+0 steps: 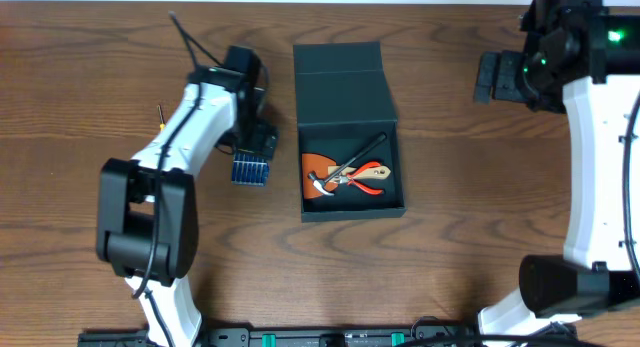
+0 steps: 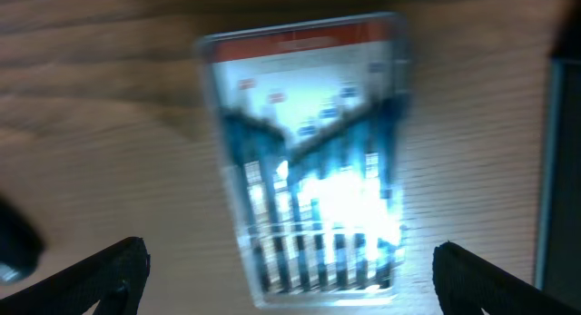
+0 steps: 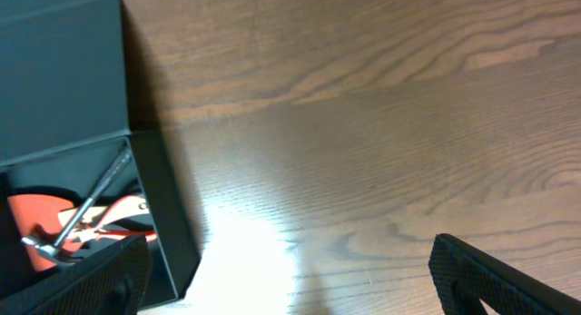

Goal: Pack container
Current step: 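Move left gripper over the blue screwdriver set case and grasp it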

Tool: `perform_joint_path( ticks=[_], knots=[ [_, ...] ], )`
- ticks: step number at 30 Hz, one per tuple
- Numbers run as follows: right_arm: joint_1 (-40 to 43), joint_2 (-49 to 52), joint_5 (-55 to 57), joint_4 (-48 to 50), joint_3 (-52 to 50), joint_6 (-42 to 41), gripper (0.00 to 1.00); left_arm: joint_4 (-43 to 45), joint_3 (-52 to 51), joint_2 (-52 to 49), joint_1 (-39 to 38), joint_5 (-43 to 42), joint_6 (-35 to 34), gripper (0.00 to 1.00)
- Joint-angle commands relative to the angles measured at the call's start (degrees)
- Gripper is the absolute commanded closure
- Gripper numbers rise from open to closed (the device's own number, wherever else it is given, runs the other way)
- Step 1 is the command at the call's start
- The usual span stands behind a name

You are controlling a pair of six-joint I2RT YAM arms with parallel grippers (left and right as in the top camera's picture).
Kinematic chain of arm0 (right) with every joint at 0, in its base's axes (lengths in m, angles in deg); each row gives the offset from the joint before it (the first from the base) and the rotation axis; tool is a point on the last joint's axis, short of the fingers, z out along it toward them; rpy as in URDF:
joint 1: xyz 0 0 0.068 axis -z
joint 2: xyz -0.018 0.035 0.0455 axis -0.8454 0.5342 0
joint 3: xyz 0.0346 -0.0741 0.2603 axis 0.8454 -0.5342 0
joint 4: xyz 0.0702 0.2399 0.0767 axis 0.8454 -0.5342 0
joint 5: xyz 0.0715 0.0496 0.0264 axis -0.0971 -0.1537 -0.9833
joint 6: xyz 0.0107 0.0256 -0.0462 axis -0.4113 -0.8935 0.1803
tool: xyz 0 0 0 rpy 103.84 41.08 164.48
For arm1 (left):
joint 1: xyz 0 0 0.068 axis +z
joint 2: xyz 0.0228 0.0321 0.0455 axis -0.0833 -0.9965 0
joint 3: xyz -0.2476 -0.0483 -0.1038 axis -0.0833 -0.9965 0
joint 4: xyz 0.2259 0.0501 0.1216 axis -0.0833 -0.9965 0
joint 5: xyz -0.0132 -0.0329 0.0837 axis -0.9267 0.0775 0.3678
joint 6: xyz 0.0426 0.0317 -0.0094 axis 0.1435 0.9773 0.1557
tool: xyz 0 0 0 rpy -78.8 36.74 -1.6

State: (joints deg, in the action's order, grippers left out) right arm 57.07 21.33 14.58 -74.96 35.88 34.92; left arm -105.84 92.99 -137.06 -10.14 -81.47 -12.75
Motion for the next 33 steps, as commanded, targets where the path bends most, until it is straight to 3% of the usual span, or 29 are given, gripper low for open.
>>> perform_joint_path(
  ticks=[1,7,33],
  knots=[
    [0.35,1.68,-0.07,-0.24,-0.28,-1.05,0.01,0.35,0.68,-1.64,-2.23,0.07,0.76,0.01],
    [0.35,2.58,-0.04,-0.20,-0.63,-1.01,0.01,1.42,0.68,-2.71,-2.12,0.04,-3.72,0.02],
    [0.35,2.58,-0.07,-1.11,-0.70,0.72,0.01,4.94,0.68,-6.88,0.85,0.00,-5.01,0.02]
  ],
)
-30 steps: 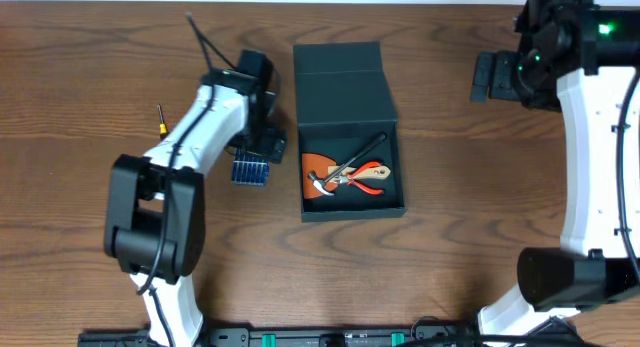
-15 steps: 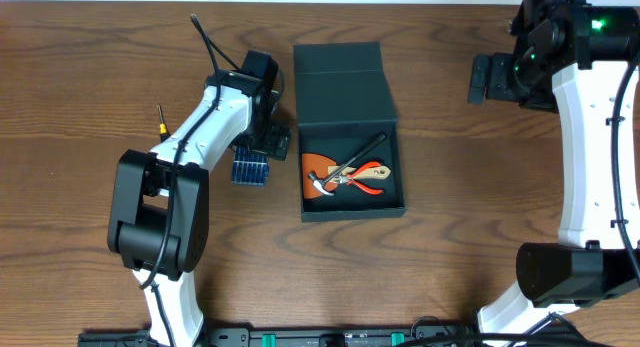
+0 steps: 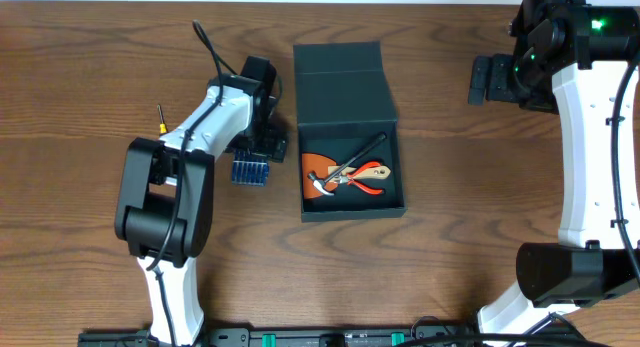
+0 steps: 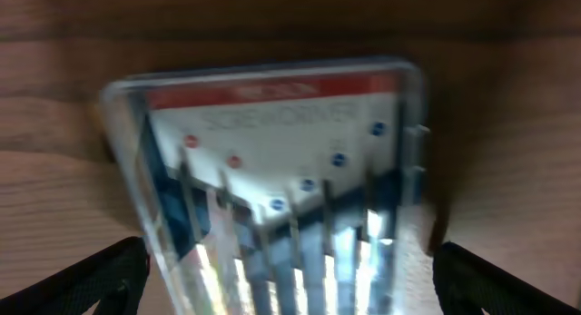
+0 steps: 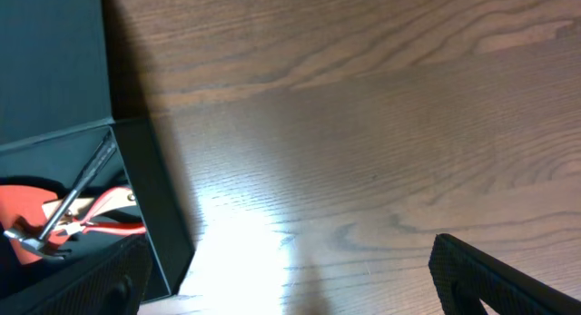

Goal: Pack container
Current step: 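Move left gripper over the blue screwdriver set case and grasp it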

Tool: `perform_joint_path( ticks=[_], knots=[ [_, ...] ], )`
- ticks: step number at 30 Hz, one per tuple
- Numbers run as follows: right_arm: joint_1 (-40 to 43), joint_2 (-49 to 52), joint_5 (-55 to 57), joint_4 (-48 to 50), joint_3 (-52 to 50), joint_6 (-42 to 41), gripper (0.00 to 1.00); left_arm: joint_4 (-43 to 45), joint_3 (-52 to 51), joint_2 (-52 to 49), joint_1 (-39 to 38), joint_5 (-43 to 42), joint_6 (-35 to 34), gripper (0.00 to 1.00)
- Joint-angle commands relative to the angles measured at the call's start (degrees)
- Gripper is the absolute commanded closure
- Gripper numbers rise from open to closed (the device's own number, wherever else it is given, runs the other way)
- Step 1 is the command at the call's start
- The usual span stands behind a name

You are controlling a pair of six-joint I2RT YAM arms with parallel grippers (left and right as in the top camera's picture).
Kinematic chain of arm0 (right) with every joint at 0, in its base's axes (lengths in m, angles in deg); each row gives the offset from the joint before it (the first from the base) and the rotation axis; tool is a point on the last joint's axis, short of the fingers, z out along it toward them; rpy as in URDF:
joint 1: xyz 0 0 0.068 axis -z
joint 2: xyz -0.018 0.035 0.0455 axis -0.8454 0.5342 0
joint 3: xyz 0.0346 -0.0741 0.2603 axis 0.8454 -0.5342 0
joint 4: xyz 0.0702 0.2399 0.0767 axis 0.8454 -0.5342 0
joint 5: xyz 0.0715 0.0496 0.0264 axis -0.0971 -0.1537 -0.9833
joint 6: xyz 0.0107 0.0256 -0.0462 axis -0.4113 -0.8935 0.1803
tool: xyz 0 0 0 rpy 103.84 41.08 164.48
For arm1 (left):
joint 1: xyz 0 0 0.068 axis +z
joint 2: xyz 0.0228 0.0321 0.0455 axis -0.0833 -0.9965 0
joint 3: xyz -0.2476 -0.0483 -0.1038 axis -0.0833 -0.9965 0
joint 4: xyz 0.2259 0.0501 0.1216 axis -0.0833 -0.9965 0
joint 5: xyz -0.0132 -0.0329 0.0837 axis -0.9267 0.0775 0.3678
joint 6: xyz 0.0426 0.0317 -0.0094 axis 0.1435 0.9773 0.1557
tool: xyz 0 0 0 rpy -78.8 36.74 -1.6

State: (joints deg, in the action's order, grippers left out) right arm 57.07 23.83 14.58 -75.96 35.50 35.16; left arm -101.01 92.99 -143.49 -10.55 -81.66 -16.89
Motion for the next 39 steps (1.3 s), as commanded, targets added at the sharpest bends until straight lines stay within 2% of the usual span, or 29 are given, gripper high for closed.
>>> perform_joint_path(
  ticks=[1,6,29,34,39],
  knots=[
    [0.35,0.09,-0.07,-0.11,-0.33,0.48,0.01,0.22,0.68,-0.46,1.49,0.17,-1.03,0.02],
    [0.35,0.09,-0.07,-0.11,-0.35,0.94,0.01,0.68,0.66,-0.92,2.89,-3.15,-1.03,0.02],
    [0.35,0.09,-0.07,-0.37,-0.35,0.94,0.01,-0.07,0.57,-3.54,2.78,-4.13,-2.08,0.00],
    [0.35,0.09,-0.07,-0.39,-0.35,0.94,0.01,-1.03,0.57,-3.52,2.78,-4.13,-2.08,0.18],
    [0.35,0.09,-0.07,-0.42,-0.35,0.94,0.01,-2.23,0.57,-3.30,2.78,-4.13,-2.10,0.22]
  ],
)
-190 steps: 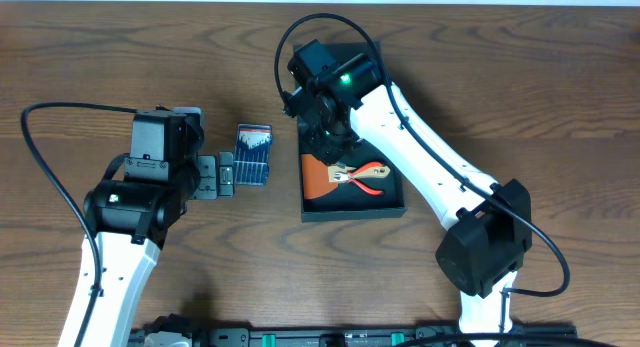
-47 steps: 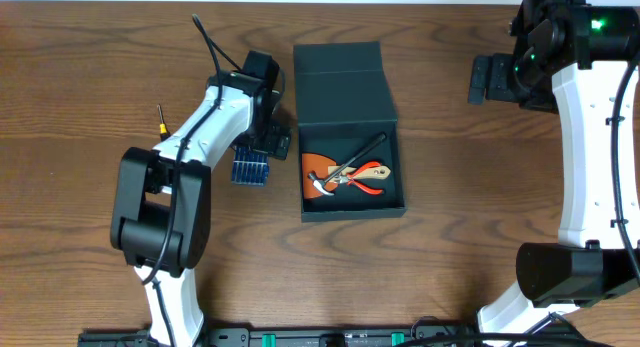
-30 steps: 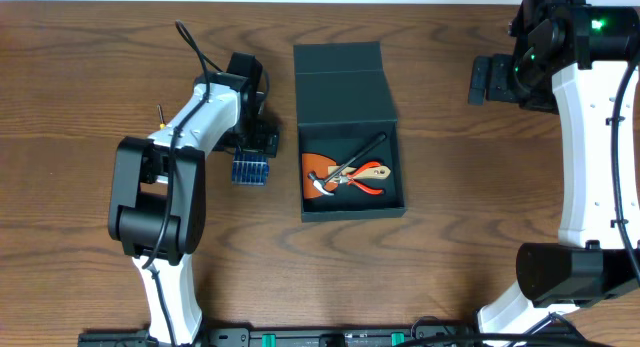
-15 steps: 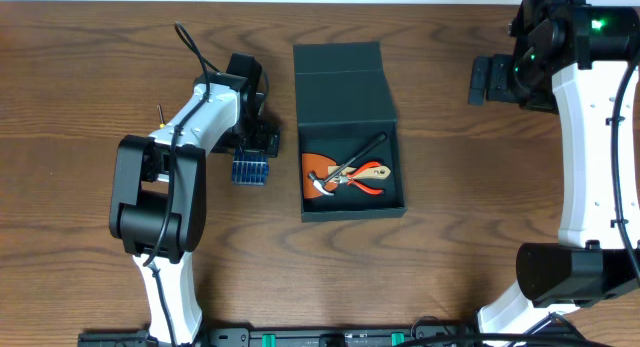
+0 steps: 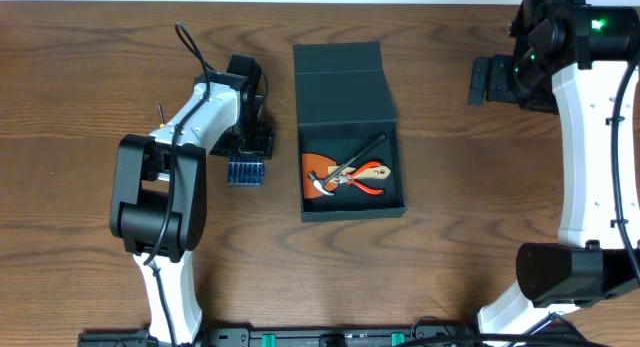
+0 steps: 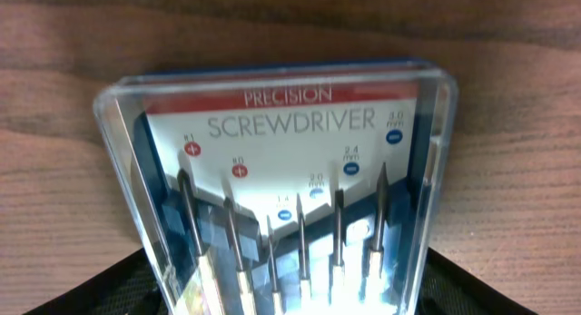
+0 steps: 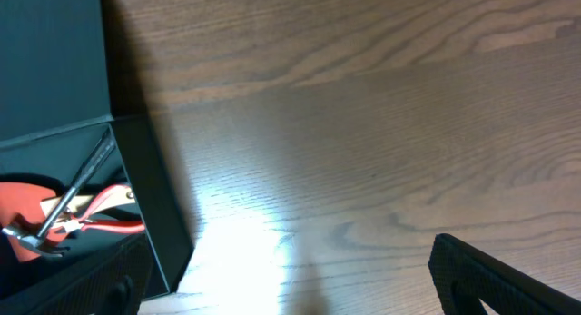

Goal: Pack container
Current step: 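Move left gripper over the blue screwdriver set case and grasp it, then carry the screwdriver case with left gripper and lower it into the box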

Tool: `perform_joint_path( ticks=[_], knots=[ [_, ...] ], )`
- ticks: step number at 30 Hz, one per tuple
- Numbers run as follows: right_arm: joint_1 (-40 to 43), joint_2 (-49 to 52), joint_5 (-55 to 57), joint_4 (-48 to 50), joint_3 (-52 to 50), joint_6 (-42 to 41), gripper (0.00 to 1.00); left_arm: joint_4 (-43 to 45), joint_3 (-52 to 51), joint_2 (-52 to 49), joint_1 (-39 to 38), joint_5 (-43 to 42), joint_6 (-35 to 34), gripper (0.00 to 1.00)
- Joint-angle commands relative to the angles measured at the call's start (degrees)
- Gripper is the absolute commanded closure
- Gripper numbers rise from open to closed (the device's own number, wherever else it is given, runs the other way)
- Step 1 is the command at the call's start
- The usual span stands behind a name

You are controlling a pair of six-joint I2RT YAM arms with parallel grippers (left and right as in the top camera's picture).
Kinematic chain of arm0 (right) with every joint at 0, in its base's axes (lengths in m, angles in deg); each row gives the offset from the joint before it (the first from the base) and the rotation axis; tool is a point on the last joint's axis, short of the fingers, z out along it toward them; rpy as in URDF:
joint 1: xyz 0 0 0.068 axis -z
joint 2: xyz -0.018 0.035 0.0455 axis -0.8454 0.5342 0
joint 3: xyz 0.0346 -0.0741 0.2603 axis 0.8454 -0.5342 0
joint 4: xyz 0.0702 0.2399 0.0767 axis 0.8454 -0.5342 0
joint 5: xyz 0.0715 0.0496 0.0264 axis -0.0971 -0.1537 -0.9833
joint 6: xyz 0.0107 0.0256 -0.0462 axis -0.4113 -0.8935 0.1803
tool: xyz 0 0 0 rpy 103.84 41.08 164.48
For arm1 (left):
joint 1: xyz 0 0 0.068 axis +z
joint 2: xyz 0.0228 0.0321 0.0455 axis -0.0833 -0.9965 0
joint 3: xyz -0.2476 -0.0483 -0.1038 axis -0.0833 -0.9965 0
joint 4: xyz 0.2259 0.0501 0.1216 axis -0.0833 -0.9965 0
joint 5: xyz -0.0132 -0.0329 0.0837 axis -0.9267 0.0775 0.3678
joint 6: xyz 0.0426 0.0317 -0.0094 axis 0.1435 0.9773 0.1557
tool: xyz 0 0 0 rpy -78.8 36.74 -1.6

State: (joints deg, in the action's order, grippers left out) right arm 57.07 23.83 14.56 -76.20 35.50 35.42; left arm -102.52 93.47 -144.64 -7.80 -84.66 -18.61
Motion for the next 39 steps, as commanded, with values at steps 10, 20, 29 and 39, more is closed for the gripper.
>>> perform_joint_path(
  ticks=[10,20,29,39],
  knots=[
    [0.35,0.09,-0.04,-0.26,-0.35,1.07,0.01,-1.31,0.09,-0.20,0.02,-1.16,-0.39,0.34],
    [0.35,0.09,-0.04,-0.28,-0.35,1.31,0.01,-1.86,0.09,4.52,0.02,-1.14,-0.37,0.55],
    [0.35,0.07,-0.04,-0.50,-0.33,1.73,0.01,-5.35,0.09,14.64,-0.04,-1.14,-0.37,0.94],
    [0.35,0.07,-0.07,-0.50,-0.33,1.75,0.01,-7.37,0.83,32.02,-8.70,-1.27,17.07,0.94]
  ],
)
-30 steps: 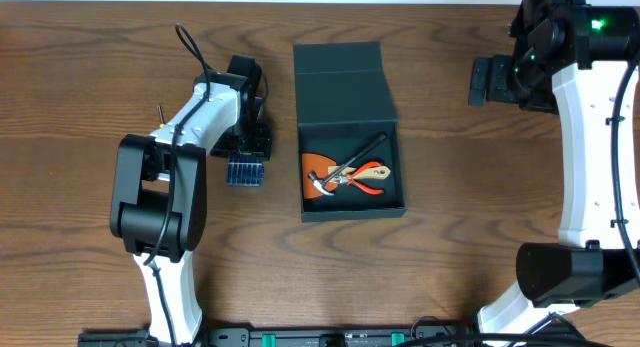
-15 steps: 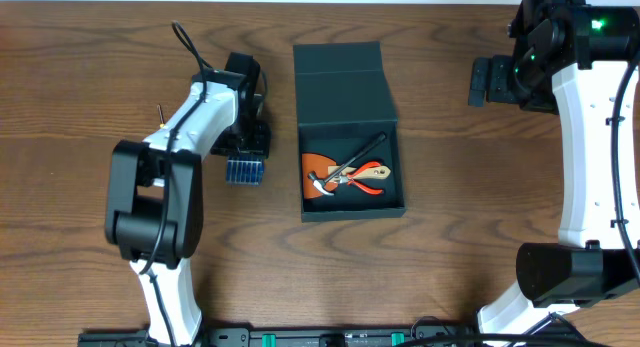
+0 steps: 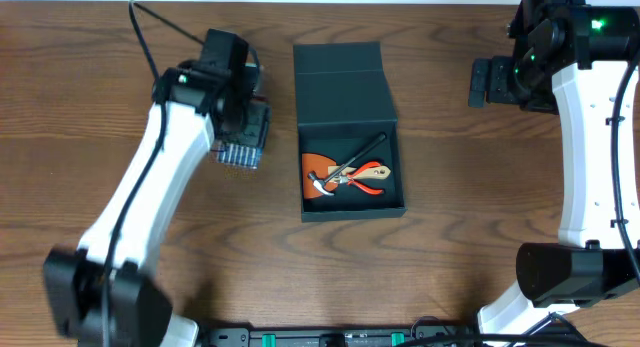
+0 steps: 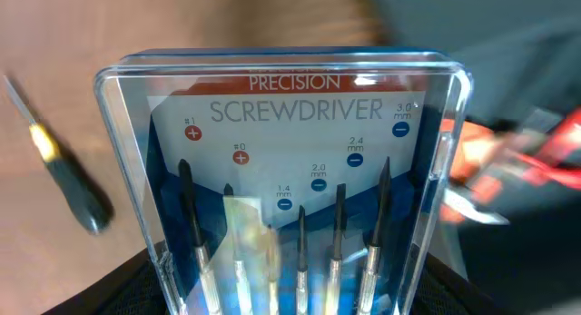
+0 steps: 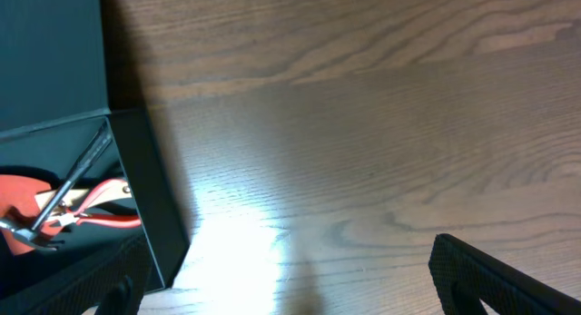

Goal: Pack container
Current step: 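Carry the screwdriver case with left gripper and lower it into the box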

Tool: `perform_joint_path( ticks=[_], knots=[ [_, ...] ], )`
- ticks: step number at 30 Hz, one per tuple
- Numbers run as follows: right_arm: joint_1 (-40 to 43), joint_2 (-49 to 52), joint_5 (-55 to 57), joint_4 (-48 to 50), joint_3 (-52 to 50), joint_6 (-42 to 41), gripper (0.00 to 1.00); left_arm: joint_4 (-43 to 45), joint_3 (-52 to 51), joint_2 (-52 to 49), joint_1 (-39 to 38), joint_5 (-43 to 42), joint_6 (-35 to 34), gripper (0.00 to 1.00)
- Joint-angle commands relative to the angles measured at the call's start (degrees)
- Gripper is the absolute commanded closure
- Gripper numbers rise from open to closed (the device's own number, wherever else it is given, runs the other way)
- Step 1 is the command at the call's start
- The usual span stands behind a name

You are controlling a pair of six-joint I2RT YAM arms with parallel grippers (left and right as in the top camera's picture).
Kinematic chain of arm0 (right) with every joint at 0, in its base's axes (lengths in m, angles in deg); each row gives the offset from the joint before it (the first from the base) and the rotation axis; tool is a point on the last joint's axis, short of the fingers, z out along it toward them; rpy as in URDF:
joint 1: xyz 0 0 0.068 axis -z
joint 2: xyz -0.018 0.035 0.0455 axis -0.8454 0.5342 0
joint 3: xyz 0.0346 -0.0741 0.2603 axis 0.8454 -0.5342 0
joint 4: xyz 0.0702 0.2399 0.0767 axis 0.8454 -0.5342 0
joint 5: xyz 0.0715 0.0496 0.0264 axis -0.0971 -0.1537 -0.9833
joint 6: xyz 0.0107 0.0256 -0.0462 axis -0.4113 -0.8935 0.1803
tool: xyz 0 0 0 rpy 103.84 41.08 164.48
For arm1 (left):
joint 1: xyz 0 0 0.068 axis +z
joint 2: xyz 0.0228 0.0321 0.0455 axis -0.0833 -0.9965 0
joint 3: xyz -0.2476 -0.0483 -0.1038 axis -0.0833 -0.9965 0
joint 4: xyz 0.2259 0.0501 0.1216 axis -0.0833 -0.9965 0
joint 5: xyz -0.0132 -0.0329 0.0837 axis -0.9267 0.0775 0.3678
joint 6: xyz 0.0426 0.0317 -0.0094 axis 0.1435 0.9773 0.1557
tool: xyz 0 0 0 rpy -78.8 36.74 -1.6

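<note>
A clear case of precision screwdrivers (image 4: 286, 170) fills the left wrist view, held off the table with my left gripper (image 4: 286, 292) shut on its lower end. From overhead the case (image 3: 238, 154) hangs below the left gripper (image 3: 245, 127), just left of the dark box (image 3: 390, 212). The box lies open, its lid (image 3: 342, 82) folded back, with a hammer and red pliers (image 3: 350, 177) inside. My right gripper (image 3: 493, 82) stands open at the far right, and the right wrist view shows its fingers (image 5: 495, 270) wide apart over bare wood.
A small black screwdriver with a yellow band (image 4: 56, 161) lies on the wood to the left of the case. The box's wall (image 5: 150, 197) shows at the left of the right wrist view.
The screwdriver case, then flat on the table between my left fingers, is now lifted clear of it in the shut left gripper. The left arm has swung round. The right arm has not moved.
My left gripper stood open above the screwdriver case on the table left of the box. It then sat lower and closer over the case, then with its fingers on either side of it. Now it holds the case off the table. The right gripper stayed open throughout.
</note>
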State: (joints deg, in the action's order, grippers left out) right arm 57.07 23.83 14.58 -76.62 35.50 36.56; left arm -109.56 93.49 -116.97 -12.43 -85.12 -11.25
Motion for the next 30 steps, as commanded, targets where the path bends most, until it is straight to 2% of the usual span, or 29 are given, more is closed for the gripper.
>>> perform_joint_path(
  ticks=[1,8,13,30],
  knots=[
    [0.35,0.07,-0.11,-0.09,-0.33,0.61,0.01,-0.28,1.29,5.46,-5.90,-0.79,11.96,0.94],
    [0.35,0.07,-0.11,-0.94,-0.33,1.03,0.01,3.43,3.23,6.97,-20.94,2.89,29.18,0.95],
    [0.35,0.07,-0.07,-1.79,-0.33,1.44,0.01,6.47,3.23,2.89,-26.03,2.80,37.05,0.94],
    [0.35,0.07,-0.09,-2.71,-0.33,1.44,0.01,12.72,3.23,-18.99,-26.10,2.19,39.12,0.94]
  ],
)
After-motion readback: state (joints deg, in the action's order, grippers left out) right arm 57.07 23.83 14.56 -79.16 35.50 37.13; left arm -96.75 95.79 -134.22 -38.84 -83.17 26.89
